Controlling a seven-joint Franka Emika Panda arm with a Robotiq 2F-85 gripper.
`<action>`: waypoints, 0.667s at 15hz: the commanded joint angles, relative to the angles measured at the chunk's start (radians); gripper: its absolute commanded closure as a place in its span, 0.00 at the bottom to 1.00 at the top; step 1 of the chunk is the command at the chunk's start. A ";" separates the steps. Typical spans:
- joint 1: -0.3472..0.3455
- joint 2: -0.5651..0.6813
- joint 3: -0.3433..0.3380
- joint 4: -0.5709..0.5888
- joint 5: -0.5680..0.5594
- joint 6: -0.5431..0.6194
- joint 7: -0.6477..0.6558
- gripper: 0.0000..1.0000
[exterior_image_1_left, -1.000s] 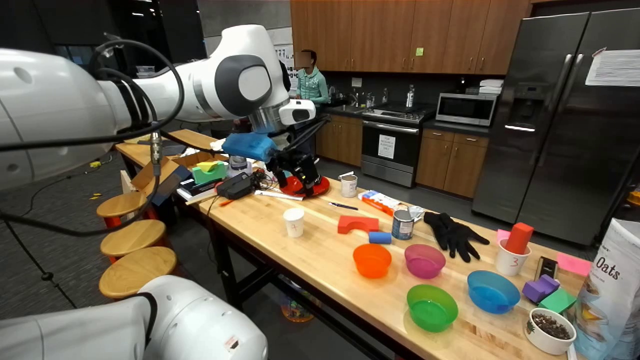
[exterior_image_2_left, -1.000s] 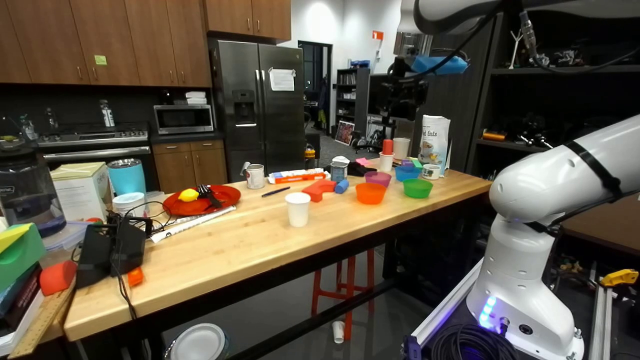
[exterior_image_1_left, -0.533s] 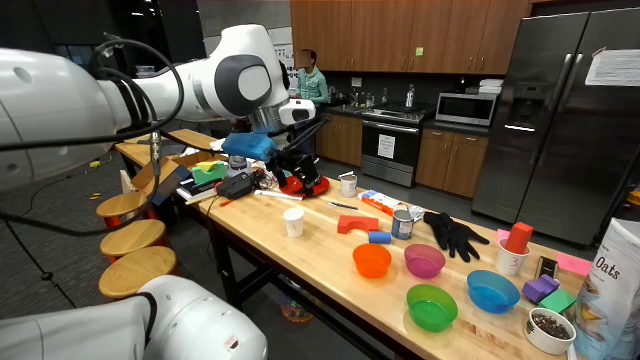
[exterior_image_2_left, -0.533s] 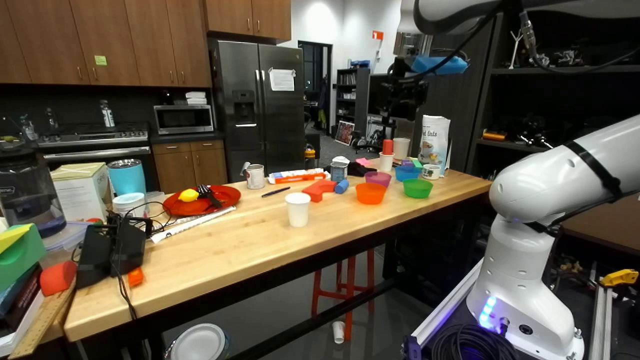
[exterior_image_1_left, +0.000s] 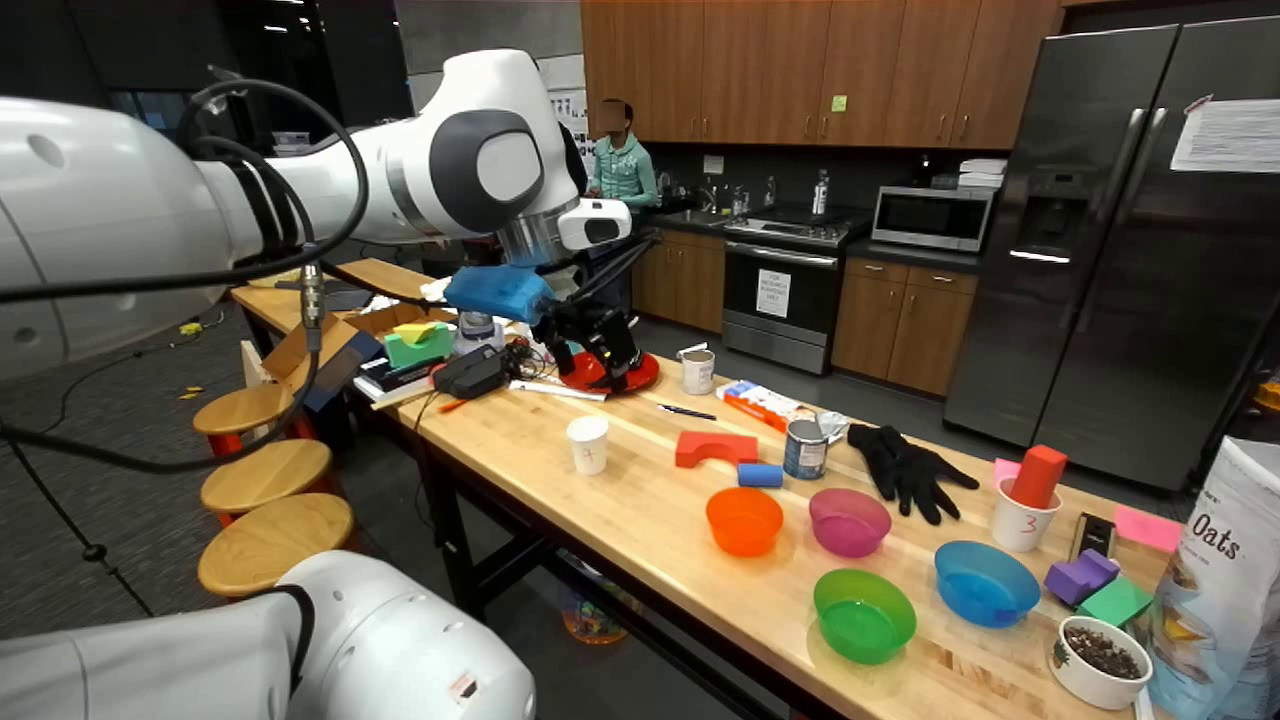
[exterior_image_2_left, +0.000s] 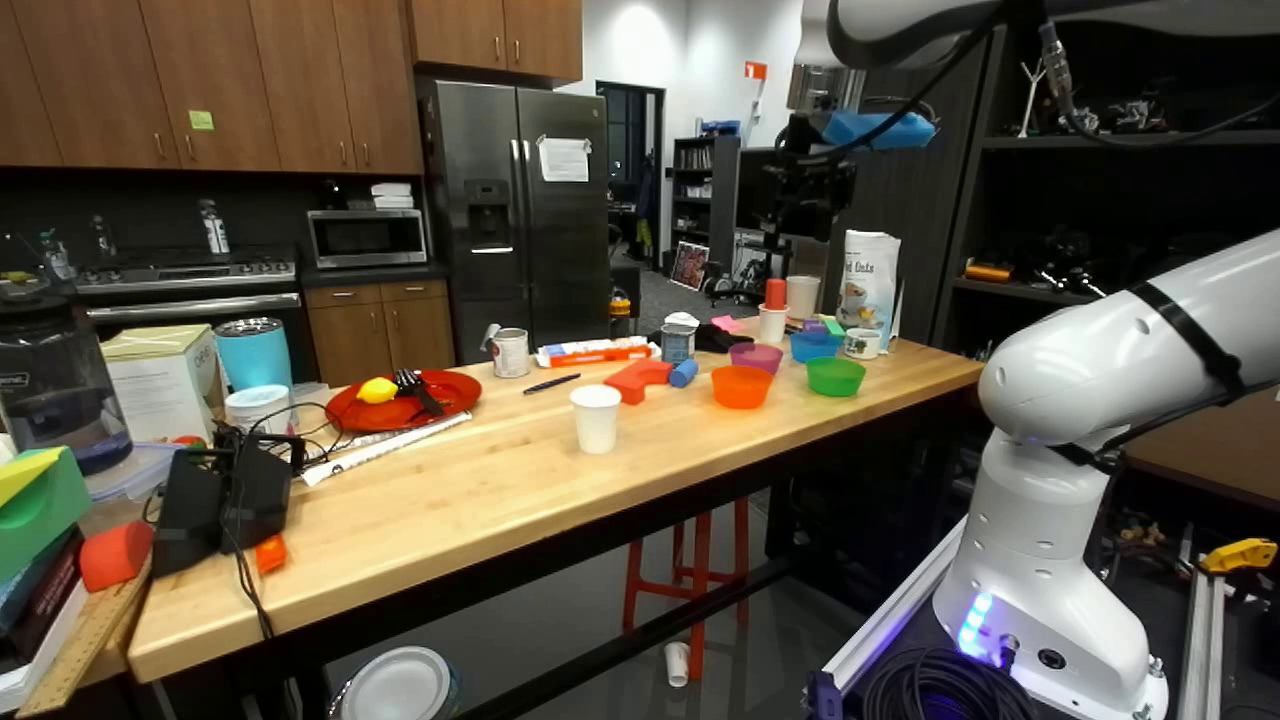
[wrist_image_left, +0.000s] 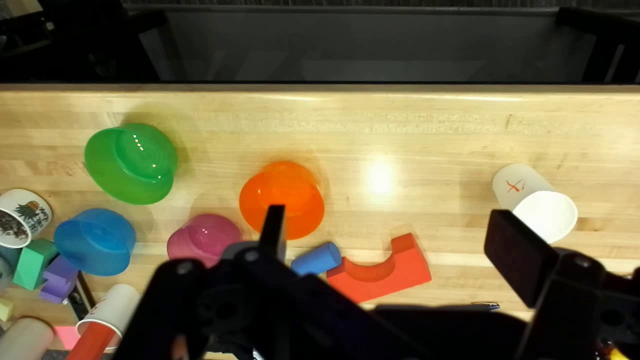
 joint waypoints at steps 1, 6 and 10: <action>0.002 0.001 -0.002 0.002 -0.002 -0.001 0.001 0.00; 0.002 0.001 -0.002 0.002 -0.002 -0.001 0.001 0.00; 0.002 0.001 -0.002 0.002 -0.002 -0.001 0.001 0.00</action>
